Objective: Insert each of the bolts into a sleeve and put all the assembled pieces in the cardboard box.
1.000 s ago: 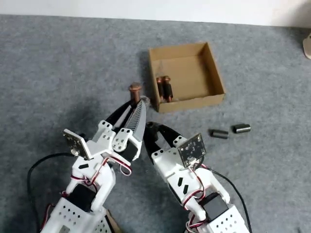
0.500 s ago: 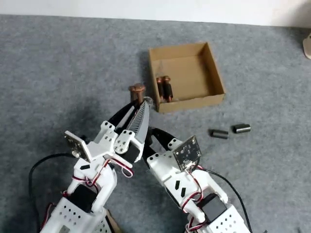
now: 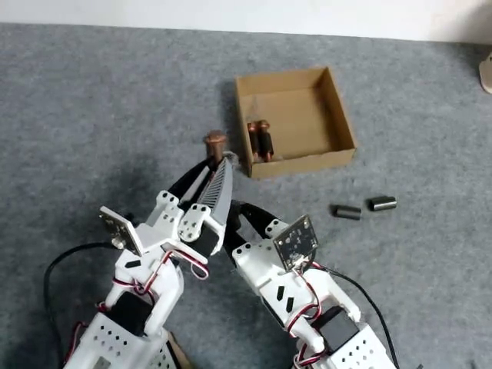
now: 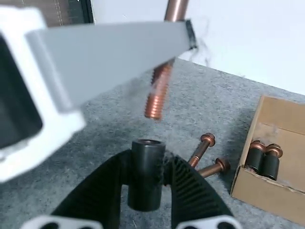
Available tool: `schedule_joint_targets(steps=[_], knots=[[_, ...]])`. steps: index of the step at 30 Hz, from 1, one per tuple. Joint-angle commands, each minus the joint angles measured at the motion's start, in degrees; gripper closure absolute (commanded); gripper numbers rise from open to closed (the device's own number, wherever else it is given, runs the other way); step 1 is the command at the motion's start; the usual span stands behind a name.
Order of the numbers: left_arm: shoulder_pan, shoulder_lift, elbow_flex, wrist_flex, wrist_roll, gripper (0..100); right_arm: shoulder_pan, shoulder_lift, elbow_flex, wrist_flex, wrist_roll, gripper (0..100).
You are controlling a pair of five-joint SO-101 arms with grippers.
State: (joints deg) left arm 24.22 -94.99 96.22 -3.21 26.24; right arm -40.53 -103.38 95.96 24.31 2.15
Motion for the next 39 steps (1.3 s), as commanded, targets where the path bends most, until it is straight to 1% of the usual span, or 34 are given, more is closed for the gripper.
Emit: schedule_joint_targets(steps=[1, 3, 10, 15, 23, 26, 29, 31, 34, 39], knots=[[0.7, -0.3, 1.5, 1.7, -0.2, 100, 1.8, -1.6, 7.7, -0.3, 0.4, 99.4], [1.5, -0.3, 1.5, 2.3, -0.3, 100, 2.9, -1.6, 7.6, -0.4, 0.4, 99.4], [1.5, -0.3, 1.5, 2.5, -0.3, 100, 2.8, -1.6, 7.6, -2.7, 0.3, 99.4], [1.6, -0.3, 1.5, 2.5, -0.3, 100, -0.7, -1.6, 7.6, -2.8, 0.3, 99.4], [1.6, -0.3, 1.5, 2.6, -0.3, 100, -0.6, -1.6, 7.6, -2.8, 0.3, 99.4], [1.6, -0.3, 1.5, 3.8, -0.2, 100, 0.0, -1.6, 6.1, -2.9, 0.3, 99.4], [2.5, -0.3, 1.5, 5.4, -0.3, 100, 2.8, -1.6, 4.5, -2.9, 0.3, 99.4], [3.8, -0.3, 1.5, 5.5, -2.0, 100, 4.1, -1.6, 4.4, -2.9, 0.3, 99.4], [5.3, -0.3, 1.5, 6.8, -5.1, 100, 4.4, -1.6, 4.4, -2.9, 0.3, 99.4], [5.0, -0.3, 1.5, 7.4, -5.4, 100, 4.5, -1.6, 4.2, -2.9, 0.3, 99.4]])
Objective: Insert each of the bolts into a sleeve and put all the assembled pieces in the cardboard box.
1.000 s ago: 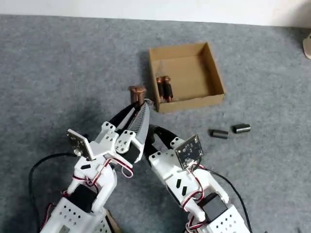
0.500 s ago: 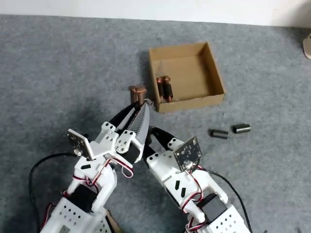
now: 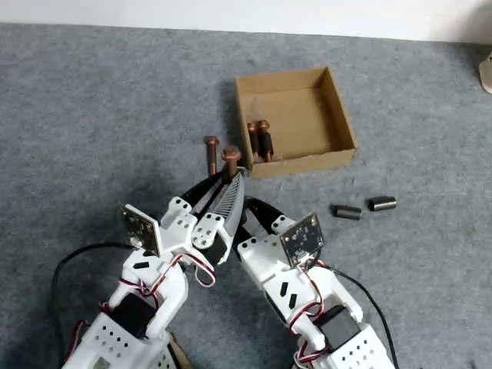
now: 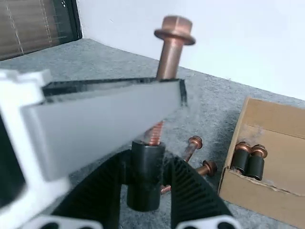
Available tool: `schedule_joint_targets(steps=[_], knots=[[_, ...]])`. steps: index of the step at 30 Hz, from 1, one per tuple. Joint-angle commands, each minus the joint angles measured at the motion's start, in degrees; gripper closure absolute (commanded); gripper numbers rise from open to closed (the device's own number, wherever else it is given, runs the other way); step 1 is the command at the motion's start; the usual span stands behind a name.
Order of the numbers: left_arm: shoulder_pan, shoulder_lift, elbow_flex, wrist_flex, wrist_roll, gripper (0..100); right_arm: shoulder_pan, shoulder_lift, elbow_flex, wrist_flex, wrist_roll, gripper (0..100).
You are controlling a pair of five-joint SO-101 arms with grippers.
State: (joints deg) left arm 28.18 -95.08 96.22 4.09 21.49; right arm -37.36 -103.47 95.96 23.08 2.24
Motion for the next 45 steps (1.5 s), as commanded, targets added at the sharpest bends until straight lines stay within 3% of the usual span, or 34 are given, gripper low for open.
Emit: schedule_joint_targets(steps=[1, 6, 15, 18, 24, 27, 31, 38, 45], knots=[[1.0, -0.2, 1.5, 0.3, -0.6, 100, 1.8, -1.5, 4.2, -1.6, 0.2, 99.4], [1.4, -0.2, 1.5, 1.2, -0.5, 100, 6.0, -1.5, 4.2, -1.6, 0.2, 99.4], [1.4, -0.2, 1.5, 1.2, -0.7, 99, 6.1, -1.5, 4.2, -1.6, 0.2, 99.4], [1.4, -0.2, 1.4, 1.3, -0.7, 90, 6.1, -1.5, 4.4, -1.6, 0.2, 99.4], [1.1, -0.2, 0.2, 6.1, -0.4, 62, 6.1, -1.5, 4.6, -1.6, 0.2, 99.4], [0.9, -0.7, -0.2, 9.9, -0.4, 56, 6.5, -1.5, 4.6, -1.6, 0.2, 99.4], [0.0, -0.8, -0.2, 10.5, -0.4, 55, 7.8, -1.5, 4.6, -1.5, 0.2, 99.4], [-9.7, -0.3, -2.1, 10.5, -0.5, 55, 15.8, -0.8, 4.4, -1.5, 0.3, 99.4], [-13.2, -0.2, -1.8, 10.5, -0.7, 55, 16.9, -0.7, 0.9, -1.2, 0.6, 99.4]])
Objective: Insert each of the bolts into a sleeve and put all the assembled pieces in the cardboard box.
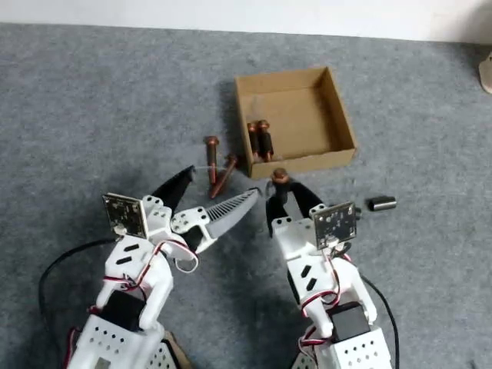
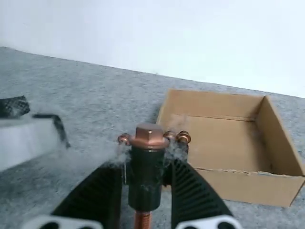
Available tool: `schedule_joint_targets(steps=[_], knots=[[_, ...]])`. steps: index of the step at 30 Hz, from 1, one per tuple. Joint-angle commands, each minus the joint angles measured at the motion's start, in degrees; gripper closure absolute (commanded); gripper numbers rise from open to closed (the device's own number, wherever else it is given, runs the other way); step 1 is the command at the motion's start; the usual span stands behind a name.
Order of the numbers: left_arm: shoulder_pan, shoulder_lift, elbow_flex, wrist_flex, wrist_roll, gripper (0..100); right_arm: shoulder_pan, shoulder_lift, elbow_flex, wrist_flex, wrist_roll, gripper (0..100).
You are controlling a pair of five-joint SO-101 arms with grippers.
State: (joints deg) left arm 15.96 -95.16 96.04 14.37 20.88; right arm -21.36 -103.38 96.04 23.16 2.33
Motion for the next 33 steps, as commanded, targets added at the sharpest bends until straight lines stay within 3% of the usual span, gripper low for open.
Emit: schedule_joint_targets(steps=[1, 6, 14, 25, 33], knots=[[-1.1, -0.1, -1.6, 0.2, -0.1, 55, 0.9, -0.6, 0.2, -1.3, 0.5, 99.4], [-1.1, -0.1, -1.5, 0.2, -0.1, 55, 2.1, 12.0, -5.4, -1.6, 0.2, 99.4], [-4.2, -0.1, -1.5, 0.2, -0.2, 55, 5.2, 38.7, -24.8, -10.4, 0.5, 99.4], [-4.0, -0.1, 0.7, -0.2, -0.2, 55, 5.3, 73.3, -54.8, -11.1, 0.5, 99.4], [-4.0, -0.1, 0.7, 0.1, -0.3, 55, 8.7, 95.7, -69.6, -19.4, 0.5, 99.4]])
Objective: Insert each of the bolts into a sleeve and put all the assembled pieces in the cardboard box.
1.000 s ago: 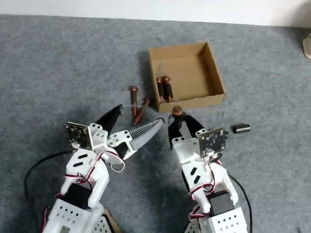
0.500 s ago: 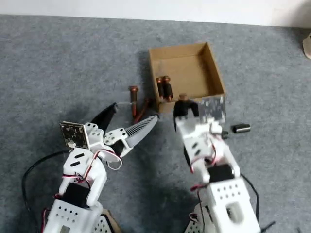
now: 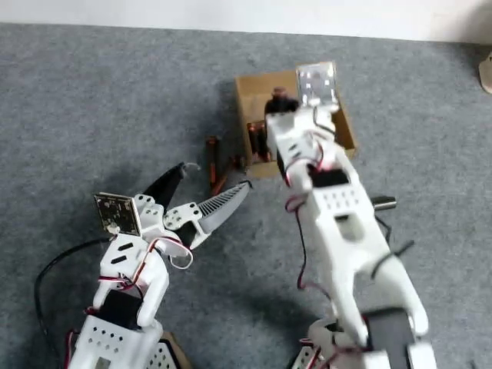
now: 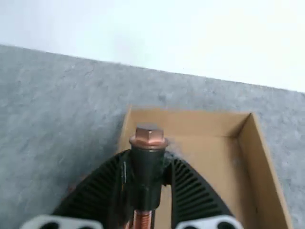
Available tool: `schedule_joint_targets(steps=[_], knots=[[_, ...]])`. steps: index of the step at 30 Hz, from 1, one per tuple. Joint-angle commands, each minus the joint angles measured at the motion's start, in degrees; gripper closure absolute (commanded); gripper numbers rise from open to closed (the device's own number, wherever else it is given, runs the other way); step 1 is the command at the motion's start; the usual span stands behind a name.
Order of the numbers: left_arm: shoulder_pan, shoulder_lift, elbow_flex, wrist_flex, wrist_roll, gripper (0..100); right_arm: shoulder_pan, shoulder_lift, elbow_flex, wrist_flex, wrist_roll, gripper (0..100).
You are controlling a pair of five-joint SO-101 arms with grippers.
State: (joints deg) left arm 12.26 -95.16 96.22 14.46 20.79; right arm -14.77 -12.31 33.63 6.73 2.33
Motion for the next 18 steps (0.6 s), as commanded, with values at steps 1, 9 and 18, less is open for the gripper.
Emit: schedule_joint_targets(steps=[1, 9, 18], knots=[[-0.3, -0.1, 0.9, -0.2, -0.6, 55, 2.4, 7.0, -8.4, -3.6, 0.5, 99.4], [1.1, 0.0, 1.4, -0.3, -2.9, 55, 2.8, 19.5, -10.9, -8.7, 0.5, 99.4], [1.1, 0.0, 1.4, -0.2, -2.9, 55, 2.9, 22.5, -10.7, -10.3, 0.2, 95.4]])
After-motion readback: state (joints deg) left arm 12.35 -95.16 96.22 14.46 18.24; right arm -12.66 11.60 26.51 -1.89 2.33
